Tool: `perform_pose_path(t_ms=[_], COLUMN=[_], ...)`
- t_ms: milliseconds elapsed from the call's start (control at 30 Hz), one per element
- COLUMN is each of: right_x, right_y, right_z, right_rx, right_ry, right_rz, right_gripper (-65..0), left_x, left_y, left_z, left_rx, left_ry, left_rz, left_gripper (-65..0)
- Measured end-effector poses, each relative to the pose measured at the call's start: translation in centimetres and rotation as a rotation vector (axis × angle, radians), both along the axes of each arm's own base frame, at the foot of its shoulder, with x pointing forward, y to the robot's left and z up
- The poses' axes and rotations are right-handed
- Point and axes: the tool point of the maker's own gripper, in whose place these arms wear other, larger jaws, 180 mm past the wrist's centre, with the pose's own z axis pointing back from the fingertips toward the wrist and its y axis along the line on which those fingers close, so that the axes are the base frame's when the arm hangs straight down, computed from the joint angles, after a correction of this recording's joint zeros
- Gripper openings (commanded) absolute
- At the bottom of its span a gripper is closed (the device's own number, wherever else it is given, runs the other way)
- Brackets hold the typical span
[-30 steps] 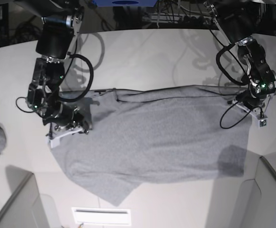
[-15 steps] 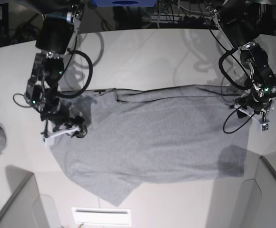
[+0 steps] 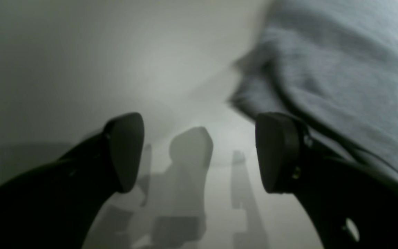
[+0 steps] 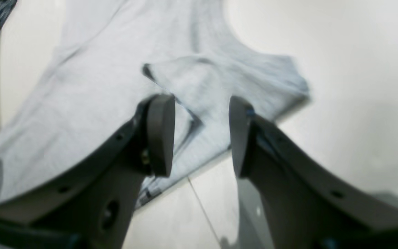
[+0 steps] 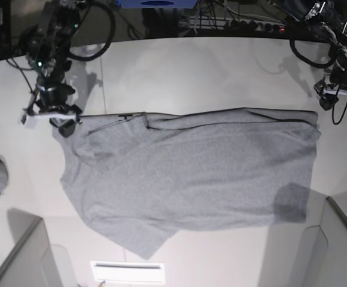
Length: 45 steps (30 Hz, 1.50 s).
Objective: Fold the T-shirt properly
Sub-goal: 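Drag the shirt toward the robot base with both grippers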
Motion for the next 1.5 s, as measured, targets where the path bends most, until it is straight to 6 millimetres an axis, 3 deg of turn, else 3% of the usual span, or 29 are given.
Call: perform_pose_path(t_ms=[100,267,367,533,1000,1067,1167,1267,1333,1500], right_x=[-1.4,-1.6,-1.5,-1.4,-1.5,-1.6,-1.9,-2.0,-2.2,-2.4], right_y=[0.8,0.4,0.5,0.4,0.4,0.4,0.5,-1.0,-2.0,-2.3], right_z=[-1.0,-1.2,-1.3,-1.1,-1.5,-2.1,-3.2,-3.5,-3.5,-3.8], right_rx=[0.024,0.012,0.016,0.011,0.013,0.019,0.032,0.041,0.043,0.053], right_ry=[0.033,0.035,0.035,0.031,0.038,0.053,0.082,0.086,0.08,0.087], right_rz=[0.005,-0.003,-0.001,0.001,0.003,0.001,-0.001,-0.061,-0.107,-0.123], right_gripper=[-39.9,-39.9,-39.9,-39.9,-40.1,-40.4,-40.5,-40.2,-40.1,-40.1], left_x=[0.5,0.5,1.6,4.6,5.7,5.7,5.5,5.1,4.9,5.0], left_y=[-0.6,-0.1,-0.4,-2.9,-2.4,-2.2,-2.2,-2.2,-2.2,-2.2], left_z=[-1.2,-2.8,-3.2,-3.3,-3.8,-3.8,-4.0,-4.3,-4.4,-4.4], left_rx=[-0.037,-0.055,-0.05,-0.047,-0.072,-0.069,-0.07,-0.07,-0.076,-0.079], left_ry=[-0.035,-0.039,-0.043,-0.074,-0.111,-0.104,-0.09,-0.078,-0.077,-0.079], left_rz=[0.012,0.045,0.026,-0.072,-0.053,-0.06,-0.06,-0.061,-0.058,-0.057], left_gripper=[-18.9,-27.8,-28.3,-28.3,-28.8,-34.6,-49.9,-59.9,-62.0,-62.9])
